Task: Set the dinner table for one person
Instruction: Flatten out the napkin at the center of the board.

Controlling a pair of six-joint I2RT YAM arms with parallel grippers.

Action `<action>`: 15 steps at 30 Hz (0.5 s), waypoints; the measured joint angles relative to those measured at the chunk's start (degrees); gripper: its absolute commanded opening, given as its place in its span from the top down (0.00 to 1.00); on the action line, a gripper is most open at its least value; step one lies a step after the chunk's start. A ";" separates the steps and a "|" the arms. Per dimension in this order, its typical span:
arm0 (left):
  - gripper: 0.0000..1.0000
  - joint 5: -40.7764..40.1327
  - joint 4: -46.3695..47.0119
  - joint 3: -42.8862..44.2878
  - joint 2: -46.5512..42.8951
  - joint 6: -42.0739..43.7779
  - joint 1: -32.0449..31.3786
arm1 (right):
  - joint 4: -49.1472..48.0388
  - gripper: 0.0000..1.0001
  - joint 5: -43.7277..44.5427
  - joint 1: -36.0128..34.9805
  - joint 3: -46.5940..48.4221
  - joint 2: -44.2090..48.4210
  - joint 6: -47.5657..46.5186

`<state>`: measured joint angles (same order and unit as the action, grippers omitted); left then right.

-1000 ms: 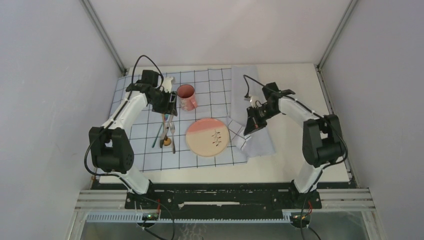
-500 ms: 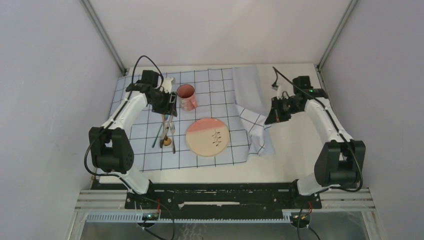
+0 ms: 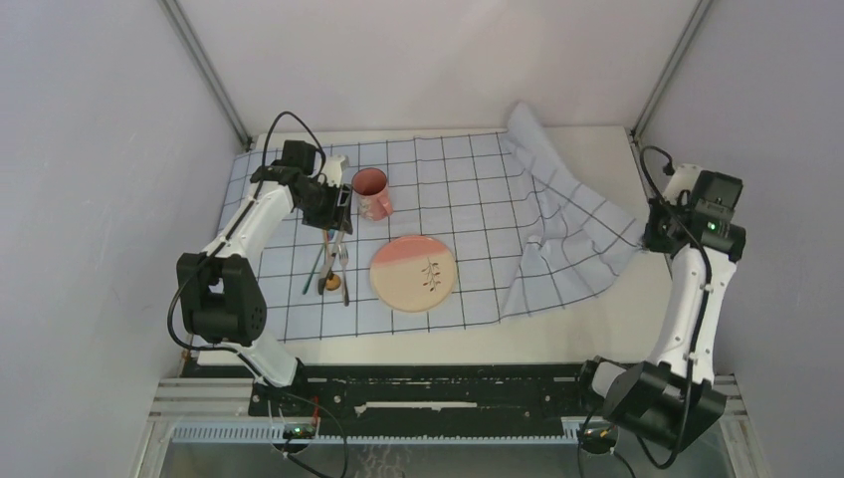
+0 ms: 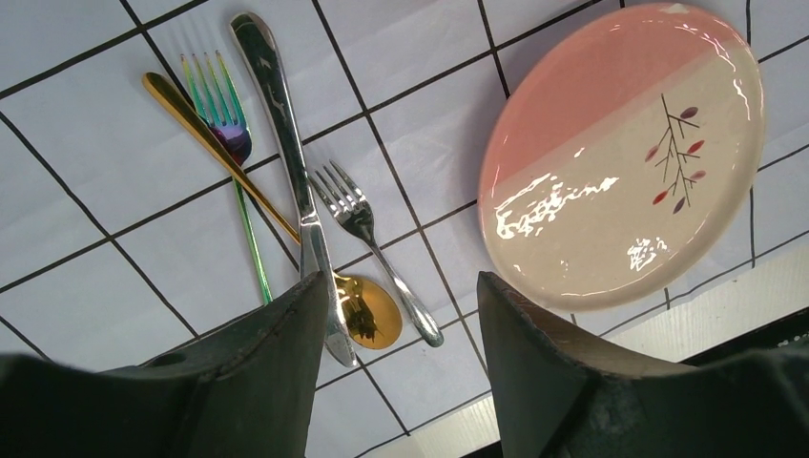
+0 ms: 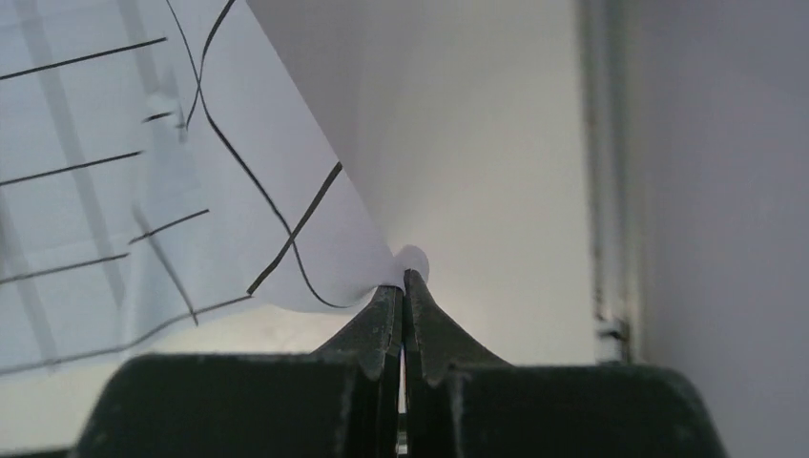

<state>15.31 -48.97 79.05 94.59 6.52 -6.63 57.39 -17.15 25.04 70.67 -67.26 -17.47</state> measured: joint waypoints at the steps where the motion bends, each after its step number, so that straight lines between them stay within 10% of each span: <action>1: 0.36 0.07 -0.07 0.00 0.00 0.00 0.00 | -1.22 1.00 2.99 0.94 -0.81 1.53 -0.15; 15: 0.36 1.44 -0.57 0.00 -0.74 1.07 0.00 | -15.12 1.00 31.61 4.55 -9.81 1.31 -6.05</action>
<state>16.75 -49.54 79.05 93.84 7.60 -6.63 42.26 14.46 29.58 60.86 -65.95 -23.53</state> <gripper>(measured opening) 0.638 0.006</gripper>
